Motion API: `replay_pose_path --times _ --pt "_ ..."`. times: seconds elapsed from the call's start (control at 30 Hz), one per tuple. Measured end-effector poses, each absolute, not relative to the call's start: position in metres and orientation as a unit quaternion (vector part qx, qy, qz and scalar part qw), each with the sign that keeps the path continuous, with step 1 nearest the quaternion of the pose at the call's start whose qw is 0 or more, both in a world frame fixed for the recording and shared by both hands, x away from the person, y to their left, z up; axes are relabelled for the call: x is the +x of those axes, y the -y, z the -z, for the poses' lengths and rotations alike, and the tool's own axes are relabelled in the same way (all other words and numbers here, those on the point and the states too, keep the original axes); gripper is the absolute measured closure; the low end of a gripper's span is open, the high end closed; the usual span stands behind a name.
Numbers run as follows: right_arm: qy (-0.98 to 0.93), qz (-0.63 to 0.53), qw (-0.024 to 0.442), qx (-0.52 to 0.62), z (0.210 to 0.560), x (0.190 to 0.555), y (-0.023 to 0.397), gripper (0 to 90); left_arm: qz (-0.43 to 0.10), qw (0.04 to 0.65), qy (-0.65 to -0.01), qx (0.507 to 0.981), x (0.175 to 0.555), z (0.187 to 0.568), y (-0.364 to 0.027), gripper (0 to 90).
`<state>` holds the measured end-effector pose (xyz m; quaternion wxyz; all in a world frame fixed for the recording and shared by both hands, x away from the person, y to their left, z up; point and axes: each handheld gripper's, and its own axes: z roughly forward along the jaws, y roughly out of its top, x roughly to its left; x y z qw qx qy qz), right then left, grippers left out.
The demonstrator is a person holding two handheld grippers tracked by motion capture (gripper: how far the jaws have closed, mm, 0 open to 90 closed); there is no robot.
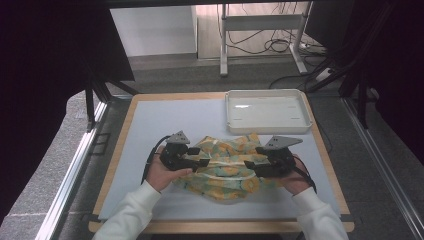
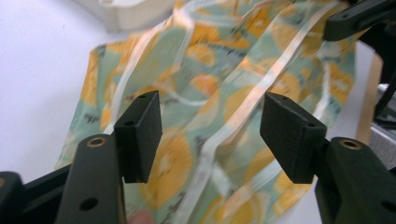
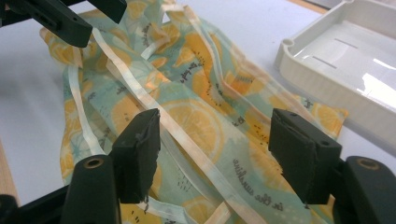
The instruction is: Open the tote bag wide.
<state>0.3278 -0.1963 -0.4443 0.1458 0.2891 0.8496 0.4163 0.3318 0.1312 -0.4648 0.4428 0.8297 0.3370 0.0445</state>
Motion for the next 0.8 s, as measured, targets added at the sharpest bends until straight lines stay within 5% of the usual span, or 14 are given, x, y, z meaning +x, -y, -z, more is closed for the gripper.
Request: replay_pose_path --times 0.27,0.4,0.53,0.8 --pt "-0.849 -0.411 0.137 0.303 0.451 0.329 0.203 32.2 -0.034 0.428 -0.336 0.839 0.333 0.478 -0.130 40.3" --pt "-0.851 -0.405 0.136 0.306 0.455 0.330 0.205 32.3 -0.036 0.412 -0.335 0.847 0.333 0.485 -0.126 52.1" --pt "-0.852 -0.399 0.137 0.309 0.458 0.332 0.206 33.9 -0.032 0.402 -0.331 0.853 0.333 0.489 -0.123 75.7" --pt "-0.859 -0.386 0.141 0.304 0.460 0.330 0.206 34.5 -0.011 0.420 -0.311 0.853 0.328 0.483 -0.128 88.4"
